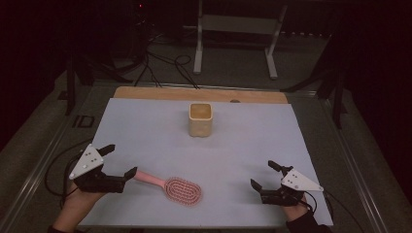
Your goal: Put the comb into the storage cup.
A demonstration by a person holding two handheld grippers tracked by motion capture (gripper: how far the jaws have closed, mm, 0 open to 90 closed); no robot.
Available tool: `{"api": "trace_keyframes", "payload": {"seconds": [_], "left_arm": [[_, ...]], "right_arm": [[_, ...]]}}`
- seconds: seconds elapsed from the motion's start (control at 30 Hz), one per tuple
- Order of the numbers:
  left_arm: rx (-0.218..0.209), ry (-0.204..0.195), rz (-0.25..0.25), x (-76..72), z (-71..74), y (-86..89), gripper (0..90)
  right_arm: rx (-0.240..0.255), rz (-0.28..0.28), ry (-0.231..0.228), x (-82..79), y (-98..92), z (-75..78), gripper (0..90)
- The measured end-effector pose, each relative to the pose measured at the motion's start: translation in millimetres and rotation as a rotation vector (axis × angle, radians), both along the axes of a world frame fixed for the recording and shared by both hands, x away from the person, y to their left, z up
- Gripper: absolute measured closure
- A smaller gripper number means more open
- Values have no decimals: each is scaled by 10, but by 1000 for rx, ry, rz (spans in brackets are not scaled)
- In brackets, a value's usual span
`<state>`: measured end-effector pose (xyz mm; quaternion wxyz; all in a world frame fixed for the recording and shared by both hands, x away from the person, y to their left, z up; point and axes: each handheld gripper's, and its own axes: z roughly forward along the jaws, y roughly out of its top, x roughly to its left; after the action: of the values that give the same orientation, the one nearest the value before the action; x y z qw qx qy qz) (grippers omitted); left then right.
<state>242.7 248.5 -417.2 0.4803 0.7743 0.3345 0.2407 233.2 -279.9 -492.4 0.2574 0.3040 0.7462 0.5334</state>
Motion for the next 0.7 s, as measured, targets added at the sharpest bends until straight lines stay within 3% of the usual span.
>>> {"api": "trace_keyframes", "payload": {"seconds": [0.43,0.7], "left_arm": [[39,7,-55,264,-49,-233,0],[76,53,-92,402,-172,-318,38]], "right_arm": [[7,10,5,12,9,-10,102],[6,12,11,17,8,-17,102]]}}
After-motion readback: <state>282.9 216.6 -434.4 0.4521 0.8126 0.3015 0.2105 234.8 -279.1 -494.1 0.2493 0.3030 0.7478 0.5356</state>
